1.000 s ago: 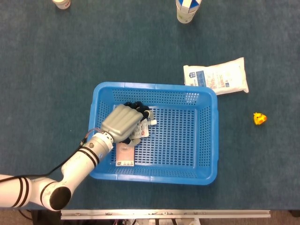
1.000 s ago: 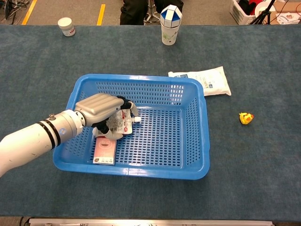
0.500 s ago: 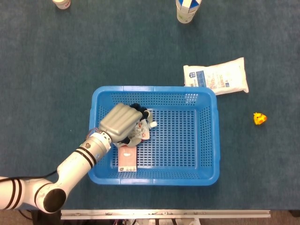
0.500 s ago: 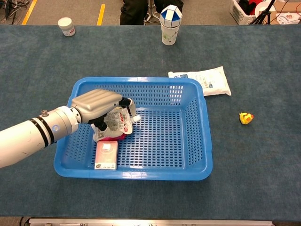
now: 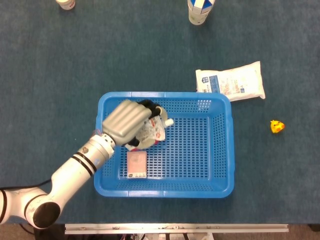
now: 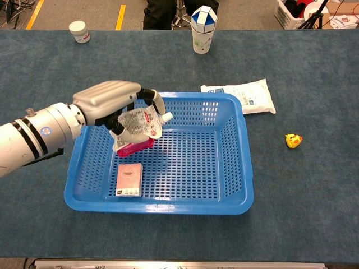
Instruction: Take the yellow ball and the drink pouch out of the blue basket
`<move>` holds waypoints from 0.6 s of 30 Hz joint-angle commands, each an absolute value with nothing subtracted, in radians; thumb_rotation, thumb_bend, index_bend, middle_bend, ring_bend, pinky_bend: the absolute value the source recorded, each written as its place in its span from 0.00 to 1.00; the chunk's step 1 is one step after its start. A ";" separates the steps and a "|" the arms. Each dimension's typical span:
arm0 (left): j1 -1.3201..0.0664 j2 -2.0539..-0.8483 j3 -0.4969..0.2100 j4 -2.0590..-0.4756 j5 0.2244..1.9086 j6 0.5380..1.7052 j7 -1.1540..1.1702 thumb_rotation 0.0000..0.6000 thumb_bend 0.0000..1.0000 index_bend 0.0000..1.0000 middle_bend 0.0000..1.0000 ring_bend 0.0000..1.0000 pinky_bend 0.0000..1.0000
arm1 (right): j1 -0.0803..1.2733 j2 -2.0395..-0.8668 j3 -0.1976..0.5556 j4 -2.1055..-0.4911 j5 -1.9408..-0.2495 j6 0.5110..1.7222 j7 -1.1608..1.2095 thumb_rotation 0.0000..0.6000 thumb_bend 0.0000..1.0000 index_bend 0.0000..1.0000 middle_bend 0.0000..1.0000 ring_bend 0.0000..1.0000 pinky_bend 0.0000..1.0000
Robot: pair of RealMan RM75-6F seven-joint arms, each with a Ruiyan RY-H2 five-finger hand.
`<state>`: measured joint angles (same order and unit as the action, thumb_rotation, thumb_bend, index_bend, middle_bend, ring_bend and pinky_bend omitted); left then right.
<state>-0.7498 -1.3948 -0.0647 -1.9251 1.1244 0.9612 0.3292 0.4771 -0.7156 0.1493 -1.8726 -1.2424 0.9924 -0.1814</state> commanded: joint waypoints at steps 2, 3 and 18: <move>-0.741 -1.355 -0.096 -1.950 1.130 0.993 0.309 1.00 0.27 0.33 0.32 0.26 0.58 | 0.480 -0.718 0.149 -1.870 -1.240 0.988 -0.183 1.00 0.22 0.06 0.28 0.16 0.37; -0.739 -1.346 -0.103 -1.954 1.130 1.001 0.306 1.00 0.27 0.33 0.32 0.26 0.58 | 0.481 -0.719 0.149 -1.870 -1.239 0.987 -0.184 1.00 0.22 0.06 0.28 0.16 0.37; -0.739 -1.258 -0.184 -1.827 0.946 1.058 0.359 1.00 0.27 0.33 0.31 0.25 0.58 | 0.494 -0.737 0.150 -1.864 -1.229 0.974 -0.194 1.00 0.22 0.06 0.28 0.16 0.37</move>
<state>-0.7331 -1.2574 -0.1799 -1.8681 0.9791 1.0591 0.3356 0.4937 -0.7369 0.1502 -1.8644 -1.2297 0.9739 -0.1937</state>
